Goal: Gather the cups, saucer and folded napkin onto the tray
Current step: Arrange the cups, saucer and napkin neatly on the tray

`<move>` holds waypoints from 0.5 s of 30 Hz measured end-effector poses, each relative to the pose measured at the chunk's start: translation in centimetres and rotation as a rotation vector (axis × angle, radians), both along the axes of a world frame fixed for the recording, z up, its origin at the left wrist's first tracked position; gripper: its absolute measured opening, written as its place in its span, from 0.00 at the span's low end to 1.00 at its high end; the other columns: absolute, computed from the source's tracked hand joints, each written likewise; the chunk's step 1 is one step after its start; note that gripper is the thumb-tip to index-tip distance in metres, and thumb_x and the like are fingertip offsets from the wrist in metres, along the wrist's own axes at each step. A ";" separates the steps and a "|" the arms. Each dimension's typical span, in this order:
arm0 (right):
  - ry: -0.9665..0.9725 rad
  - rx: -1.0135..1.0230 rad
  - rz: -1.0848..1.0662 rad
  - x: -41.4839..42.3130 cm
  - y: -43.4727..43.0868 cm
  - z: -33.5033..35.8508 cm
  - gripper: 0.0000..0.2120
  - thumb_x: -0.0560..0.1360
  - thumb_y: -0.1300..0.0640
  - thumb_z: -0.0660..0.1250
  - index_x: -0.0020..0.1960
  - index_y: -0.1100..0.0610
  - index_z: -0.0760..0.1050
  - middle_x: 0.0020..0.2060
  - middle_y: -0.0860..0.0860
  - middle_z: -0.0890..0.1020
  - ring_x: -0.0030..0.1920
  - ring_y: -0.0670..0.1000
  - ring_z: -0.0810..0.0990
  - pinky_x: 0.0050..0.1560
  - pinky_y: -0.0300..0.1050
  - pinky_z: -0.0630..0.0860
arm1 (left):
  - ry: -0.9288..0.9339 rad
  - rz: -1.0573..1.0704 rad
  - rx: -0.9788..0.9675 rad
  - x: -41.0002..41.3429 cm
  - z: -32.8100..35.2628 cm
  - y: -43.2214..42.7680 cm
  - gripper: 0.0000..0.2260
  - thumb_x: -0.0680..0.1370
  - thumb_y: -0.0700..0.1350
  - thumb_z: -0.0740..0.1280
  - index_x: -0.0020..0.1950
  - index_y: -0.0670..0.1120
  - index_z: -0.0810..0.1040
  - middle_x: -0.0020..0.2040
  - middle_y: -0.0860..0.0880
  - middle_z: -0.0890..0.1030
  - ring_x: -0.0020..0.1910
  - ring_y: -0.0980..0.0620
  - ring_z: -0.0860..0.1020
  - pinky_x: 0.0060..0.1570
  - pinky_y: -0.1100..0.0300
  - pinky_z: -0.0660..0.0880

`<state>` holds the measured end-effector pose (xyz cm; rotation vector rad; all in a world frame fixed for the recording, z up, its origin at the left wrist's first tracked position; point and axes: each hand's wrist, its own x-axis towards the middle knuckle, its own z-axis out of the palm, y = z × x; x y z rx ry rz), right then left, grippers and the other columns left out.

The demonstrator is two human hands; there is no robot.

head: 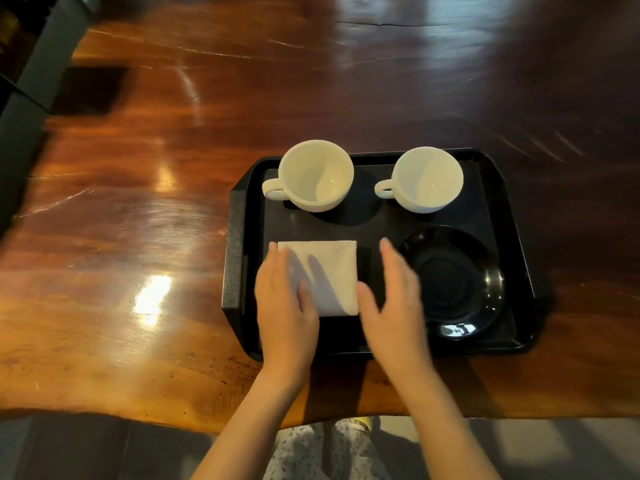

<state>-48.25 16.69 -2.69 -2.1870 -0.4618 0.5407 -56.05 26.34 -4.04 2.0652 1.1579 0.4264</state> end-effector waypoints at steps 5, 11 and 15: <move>-0.075 -0.141 -0.251 5.3 -6.4 0.3 0.29 0.79 0.57 0.60 0.76 0.52 0.53 0.75 0.53 0.59 0.75 0.51 0.56 0.68 0.43 0.58 | -0.053 -0.224 -0.312 1.7 1.3 -5.9 0.26 0.78 0.39 0.64 0.74 0.51 0.62 0.71 0.52 0.69 0.69 0.57 0.69 0.69 0.61 0.66; -0.048 -0.200 -0.267 6.2 -7.8 -0.8 0.27 0.79 0.57 0.58 0.76 0.55 0.53 0.75 0.53 0.60 0.76 0.51 0.53 0.71 0.47 0.57 | 0.003 -0.282 -0.516 3.7 1.0 -9.5 0.28 0.80 0.41 0.61 0.77 0.53 0.54 0.76 0.59 0.57 0.75 0.59 0.57 0.74 0.60 0.59; -0.057 -0.184 -0.319 6.2 -7.5 -0.9 0.26 0.79 0.57 0.58 0.76 0.56 0.55 0.74 0.53 0.62 0.76 0.52 0.55 0.71 0.48 0.60 | 0.010 -0.261 -0.522 3.7 0.9 -9.6 0.28 0.79 0.40 0.61 0.76 0.53 0.55 0.76 0.59 0.58 0.75 0.59 0.59 0.74 0.58 0.61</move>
